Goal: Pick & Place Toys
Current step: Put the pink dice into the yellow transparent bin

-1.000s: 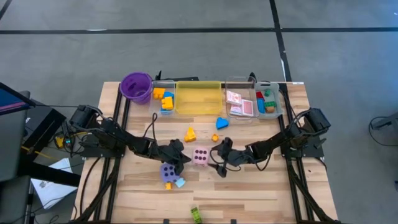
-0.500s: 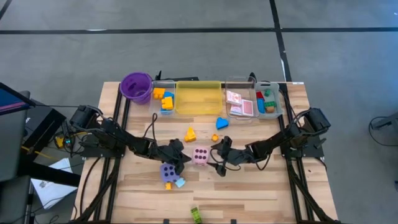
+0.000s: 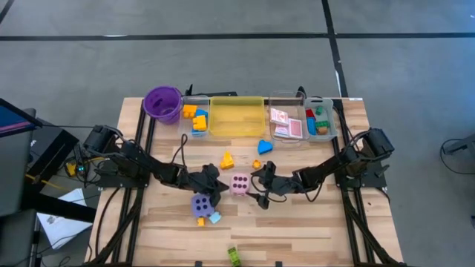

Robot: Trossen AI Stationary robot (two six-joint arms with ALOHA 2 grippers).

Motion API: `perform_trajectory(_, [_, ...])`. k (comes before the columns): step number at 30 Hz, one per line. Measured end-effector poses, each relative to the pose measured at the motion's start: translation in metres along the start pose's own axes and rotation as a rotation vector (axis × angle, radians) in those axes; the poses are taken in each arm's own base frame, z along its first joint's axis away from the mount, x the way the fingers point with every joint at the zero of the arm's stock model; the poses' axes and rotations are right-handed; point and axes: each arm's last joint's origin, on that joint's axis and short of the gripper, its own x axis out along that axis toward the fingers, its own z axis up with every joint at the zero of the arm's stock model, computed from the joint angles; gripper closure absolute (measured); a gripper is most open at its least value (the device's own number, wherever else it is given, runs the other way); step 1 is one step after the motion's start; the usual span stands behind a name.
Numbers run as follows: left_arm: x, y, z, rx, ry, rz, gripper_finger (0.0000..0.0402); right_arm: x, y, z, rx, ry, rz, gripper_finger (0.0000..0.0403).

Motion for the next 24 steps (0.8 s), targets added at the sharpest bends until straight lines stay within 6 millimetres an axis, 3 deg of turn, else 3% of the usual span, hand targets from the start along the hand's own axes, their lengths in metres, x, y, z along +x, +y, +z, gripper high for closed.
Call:
perform_trajectory(6, [0.0,0.0,0.001,0.001,-0.003,0.002,0.0401,0.01,0.002,-0.006,-0.006,-0.033,0.017,0.0003])
perform_trajectory(14, [-0.001,-0.001,-0.002,0.031,0.019,-0.001,0.0402,0.052,0.017,-0.016,-0.072,-0.021,0.019,0.0002])
perform_trajectory(24, [-0.001,0.002,-0.003,0.038,0.012,0.018,0.0402,0.045,0.016,-0.004,-0.099,-0.033,-0.131,0.0002])
